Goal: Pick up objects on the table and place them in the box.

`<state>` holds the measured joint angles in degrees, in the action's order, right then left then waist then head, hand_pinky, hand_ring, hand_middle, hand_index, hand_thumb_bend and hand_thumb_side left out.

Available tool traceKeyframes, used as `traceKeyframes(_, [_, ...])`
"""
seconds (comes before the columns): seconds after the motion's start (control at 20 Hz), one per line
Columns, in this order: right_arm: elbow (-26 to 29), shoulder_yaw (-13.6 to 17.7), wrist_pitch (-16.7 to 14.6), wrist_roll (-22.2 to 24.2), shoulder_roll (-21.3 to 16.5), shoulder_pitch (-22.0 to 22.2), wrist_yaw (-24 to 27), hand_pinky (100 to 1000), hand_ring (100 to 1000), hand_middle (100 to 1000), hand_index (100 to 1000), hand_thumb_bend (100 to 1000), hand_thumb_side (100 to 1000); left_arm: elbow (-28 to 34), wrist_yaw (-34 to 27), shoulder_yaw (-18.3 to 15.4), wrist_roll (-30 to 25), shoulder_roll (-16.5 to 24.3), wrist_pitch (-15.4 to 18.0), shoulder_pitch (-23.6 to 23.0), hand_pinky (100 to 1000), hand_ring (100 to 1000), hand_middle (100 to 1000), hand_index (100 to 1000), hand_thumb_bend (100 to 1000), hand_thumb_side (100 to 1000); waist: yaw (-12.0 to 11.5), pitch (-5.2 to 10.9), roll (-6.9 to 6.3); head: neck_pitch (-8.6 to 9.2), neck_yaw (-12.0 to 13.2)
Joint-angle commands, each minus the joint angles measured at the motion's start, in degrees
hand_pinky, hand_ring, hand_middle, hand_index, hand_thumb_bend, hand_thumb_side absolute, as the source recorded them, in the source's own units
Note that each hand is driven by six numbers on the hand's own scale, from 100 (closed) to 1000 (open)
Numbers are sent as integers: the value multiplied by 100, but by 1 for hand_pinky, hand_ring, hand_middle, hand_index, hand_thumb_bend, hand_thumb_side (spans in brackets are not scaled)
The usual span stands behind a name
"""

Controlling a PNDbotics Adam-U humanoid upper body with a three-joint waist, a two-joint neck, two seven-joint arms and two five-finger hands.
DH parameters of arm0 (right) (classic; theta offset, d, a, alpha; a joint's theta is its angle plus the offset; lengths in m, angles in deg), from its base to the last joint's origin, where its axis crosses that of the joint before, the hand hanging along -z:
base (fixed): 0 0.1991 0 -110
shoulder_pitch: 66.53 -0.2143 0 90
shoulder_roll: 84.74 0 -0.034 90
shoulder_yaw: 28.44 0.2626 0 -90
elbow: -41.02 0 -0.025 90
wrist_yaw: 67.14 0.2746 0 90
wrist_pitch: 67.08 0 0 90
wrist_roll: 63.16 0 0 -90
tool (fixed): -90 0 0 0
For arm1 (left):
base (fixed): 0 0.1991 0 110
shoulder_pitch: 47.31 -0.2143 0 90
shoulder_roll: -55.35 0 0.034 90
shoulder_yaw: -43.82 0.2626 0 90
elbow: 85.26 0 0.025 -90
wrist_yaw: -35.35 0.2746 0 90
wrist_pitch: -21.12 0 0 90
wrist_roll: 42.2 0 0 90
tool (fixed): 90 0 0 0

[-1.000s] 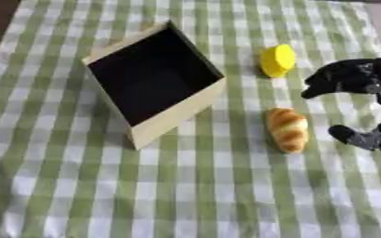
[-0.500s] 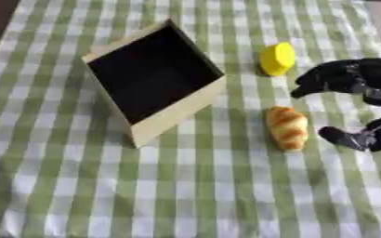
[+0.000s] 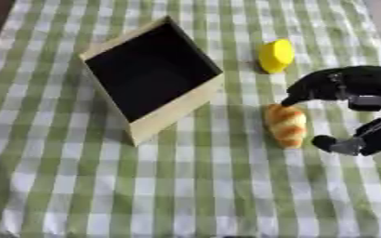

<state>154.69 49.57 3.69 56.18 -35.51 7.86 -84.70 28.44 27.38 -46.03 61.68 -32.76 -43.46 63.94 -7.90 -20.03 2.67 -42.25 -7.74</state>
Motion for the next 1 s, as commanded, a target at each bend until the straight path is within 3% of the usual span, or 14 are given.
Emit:
traceKeyframes(0.05, [-2, 27, 56, 30, -76, -103, -57, 946, 916, 800, 931, 226, 146, 90, -30, 0, -32, 35, 1, 78, 760, 745, 782, 859, 100, 670, -16, 75, -17, -13, -35])
traceKeyframes(1.0, [-628, -53, -29, 32, 190, -387, -327, 944, 910, 793, 918, 206, 151, 90, 5, 14, -62, -22, -32, 106, 763, 745, 787, 859, 100, 677, -86, -144, -46, 28, -79])
